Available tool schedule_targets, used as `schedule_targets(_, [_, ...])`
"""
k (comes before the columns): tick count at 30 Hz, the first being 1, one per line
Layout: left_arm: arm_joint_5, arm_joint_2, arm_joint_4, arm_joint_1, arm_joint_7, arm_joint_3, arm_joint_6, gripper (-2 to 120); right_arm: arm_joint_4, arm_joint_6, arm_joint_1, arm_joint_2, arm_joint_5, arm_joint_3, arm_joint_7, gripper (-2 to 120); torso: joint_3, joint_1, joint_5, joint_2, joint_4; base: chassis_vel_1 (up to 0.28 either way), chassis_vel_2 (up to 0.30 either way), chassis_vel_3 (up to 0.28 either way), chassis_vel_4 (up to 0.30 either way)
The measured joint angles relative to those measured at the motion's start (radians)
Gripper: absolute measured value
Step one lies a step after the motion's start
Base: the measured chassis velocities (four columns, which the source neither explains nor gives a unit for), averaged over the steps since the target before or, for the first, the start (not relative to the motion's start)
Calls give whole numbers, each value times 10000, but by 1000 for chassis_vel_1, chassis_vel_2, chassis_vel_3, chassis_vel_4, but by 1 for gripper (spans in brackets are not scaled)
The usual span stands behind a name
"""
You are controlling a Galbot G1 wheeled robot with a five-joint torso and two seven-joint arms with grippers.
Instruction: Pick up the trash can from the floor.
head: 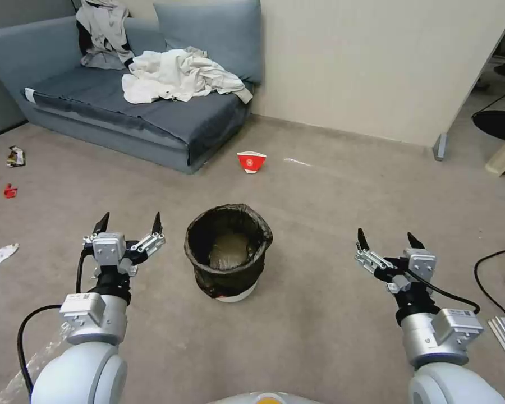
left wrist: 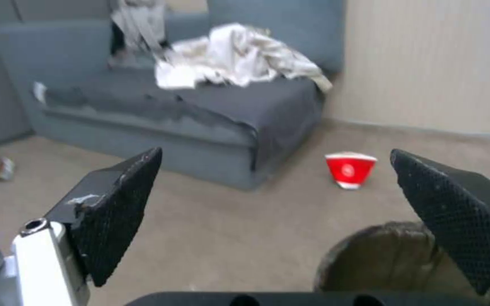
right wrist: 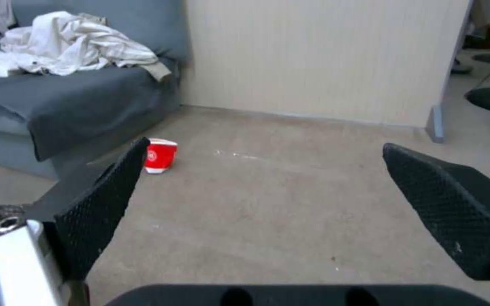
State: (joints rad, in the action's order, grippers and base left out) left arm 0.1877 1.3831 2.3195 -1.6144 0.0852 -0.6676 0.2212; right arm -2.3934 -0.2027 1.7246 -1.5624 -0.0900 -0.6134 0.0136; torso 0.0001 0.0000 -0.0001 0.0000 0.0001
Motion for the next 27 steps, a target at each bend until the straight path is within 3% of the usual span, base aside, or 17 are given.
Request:
schedule_targets(8, [1819, -906, -1536, 1151, 115, 274, 1191, 100, 29, -78, -43, 189, -233, -21, 29, 100, -1, 0, 0, 0, 0, 0, 0, 0, 0])
schedule_targets(18, [2469, -1495, -2932, 2976, 370, 1176, 2256, 100, 258, -85, -93, 177, -239, 39, 88, 100, 0, 0, 1, 0, -3, 0, 0, 0, 0])
schedule_targets(21, [2741, -1565, -3205, 3526, 607, 1620, 3221, 100, 322, -89, -93, 168, -244, 18, 124, 100, 0, 0, 2, 0, -1, 0, 0, 0, 0])
schedule_targets(22, [2741, -1565, -3205, 3526, 607, 1620, 3221, 100, 322, -89, -93, 168, -244, 18, 124, 100, 0, 0, 2, 0, -1, 0, 0, 0, 0])
schedule_targets(24, [2869, -1555, -3408, 3871, 1028, 2017, 3999, 100, 393, -91, -110, 145, -246, 0, 168, 100, 0, 0, 2, 0, -1, 0, 0, 0, 0])
schedule_targets(27, [2953, -1493, -3639, 4120, 1441, 2349, 4427, 100, 443, -91, -118, 118, -246, -4, 191, 100, 0, 0, 1, 0, -4, 0, 0, 0, 0])
